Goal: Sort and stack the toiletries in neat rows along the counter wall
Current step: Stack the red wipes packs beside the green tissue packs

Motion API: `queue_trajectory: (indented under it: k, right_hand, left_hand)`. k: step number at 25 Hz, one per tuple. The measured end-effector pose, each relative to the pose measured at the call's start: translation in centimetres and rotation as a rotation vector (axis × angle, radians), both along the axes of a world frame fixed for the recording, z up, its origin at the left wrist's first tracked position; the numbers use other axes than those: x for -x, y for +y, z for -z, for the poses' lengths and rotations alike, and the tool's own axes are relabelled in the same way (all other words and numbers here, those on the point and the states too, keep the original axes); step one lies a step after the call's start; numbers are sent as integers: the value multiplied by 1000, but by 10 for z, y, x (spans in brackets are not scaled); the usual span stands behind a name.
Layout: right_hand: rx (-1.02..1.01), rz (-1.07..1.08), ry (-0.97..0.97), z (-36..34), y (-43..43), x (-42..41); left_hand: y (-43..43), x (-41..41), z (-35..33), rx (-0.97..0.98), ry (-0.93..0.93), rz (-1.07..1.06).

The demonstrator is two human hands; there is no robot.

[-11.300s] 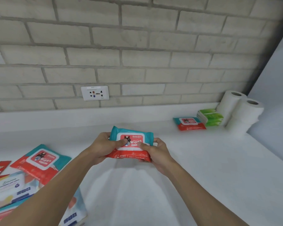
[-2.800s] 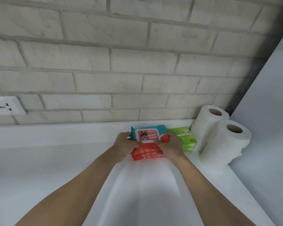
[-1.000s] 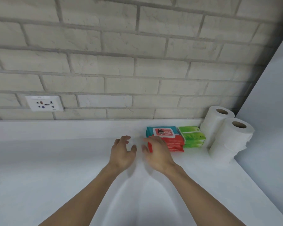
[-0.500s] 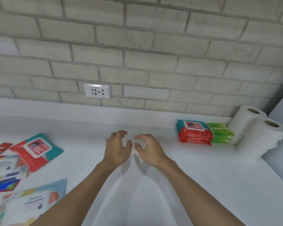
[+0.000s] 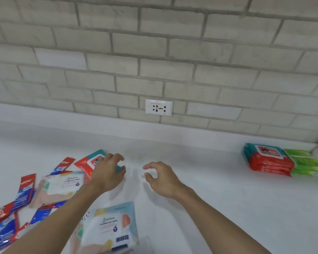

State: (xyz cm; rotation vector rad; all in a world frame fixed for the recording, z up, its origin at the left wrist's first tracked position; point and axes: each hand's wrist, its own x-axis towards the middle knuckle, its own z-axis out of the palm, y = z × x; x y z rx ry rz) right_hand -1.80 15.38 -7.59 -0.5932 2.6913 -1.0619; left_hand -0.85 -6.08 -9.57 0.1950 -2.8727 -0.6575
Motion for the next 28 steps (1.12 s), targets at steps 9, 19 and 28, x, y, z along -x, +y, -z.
queue_trajectory:
  k: [9, 19, 28]
  right_hand:
    - [-89, -139, -9, 23, -100, -9]
    - [-365, -202, 115, 56, -126, -1]
    - [-346, -154, 96, 54, -100, 1]
  left_hand:
    - [-109, 35, 3, 63, -340, -122]
    - [-121, 67, 13, -86, -488, -102]
    - [-85, 86, -21, -228, -524, 27]
